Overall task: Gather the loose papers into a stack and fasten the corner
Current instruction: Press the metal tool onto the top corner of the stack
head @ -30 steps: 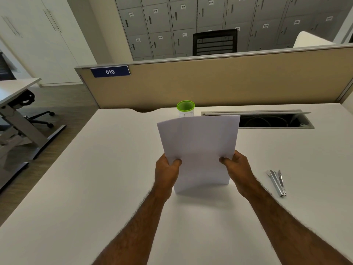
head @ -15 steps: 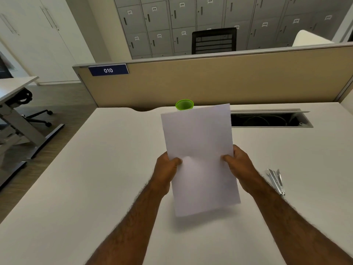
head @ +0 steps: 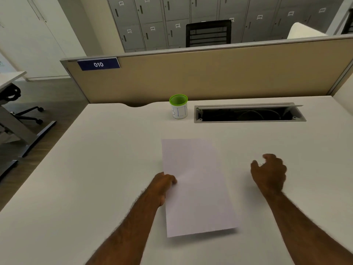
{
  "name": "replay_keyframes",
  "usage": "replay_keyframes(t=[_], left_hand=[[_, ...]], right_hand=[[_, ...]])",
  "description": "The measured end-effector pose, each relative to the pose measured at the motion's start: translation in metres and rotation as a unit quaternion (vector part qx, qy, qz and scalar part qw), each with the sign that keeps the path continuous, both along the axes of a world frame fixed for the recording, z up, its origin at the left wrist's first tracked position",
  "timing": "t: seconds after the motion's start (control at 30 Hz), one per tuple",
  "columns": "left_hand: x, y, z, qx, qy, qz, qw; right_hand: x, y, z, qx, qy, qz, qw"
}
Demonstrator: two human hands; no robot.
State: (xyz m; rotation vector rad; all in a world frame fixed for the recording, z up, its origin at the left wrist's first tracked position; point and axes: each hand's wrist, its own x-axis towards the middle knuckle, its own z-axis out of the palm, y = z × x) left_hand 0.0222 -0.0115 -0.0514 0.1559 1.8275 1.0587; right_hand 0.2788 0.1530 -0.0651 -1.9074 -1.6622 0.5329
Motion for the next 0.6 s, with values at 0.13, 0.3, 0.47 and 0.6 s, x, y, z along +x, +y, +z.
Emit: replay_keyframes(t=[0.13,0.3,0.47,0.6], left_hand=[[0.001,-0.003,-0.007,-0.023,0.008,-0.015,1.000],[0.004,-0.008,-0.010,-0.029,0.013,-0.034,0.999],[0.006,-0.008,-0.013,-0.014,0.034,-0.048,0.998],[0.007,-0.009,-0.010,0.004,0.063,-0.076,0.995]], right_hand=[[0.018,0.003,-0.010,-0.029,-0.090,-0.061,0.994],[0.034,0.012,-0.028,-0.044,-0.116,-0.048,0.991],[0.036,0.023,-0.024,-0.045,-0.027,-0.024,0.998],[0.020,0.031,-0.007,-0.075,0.264,-0.019,0.962]])
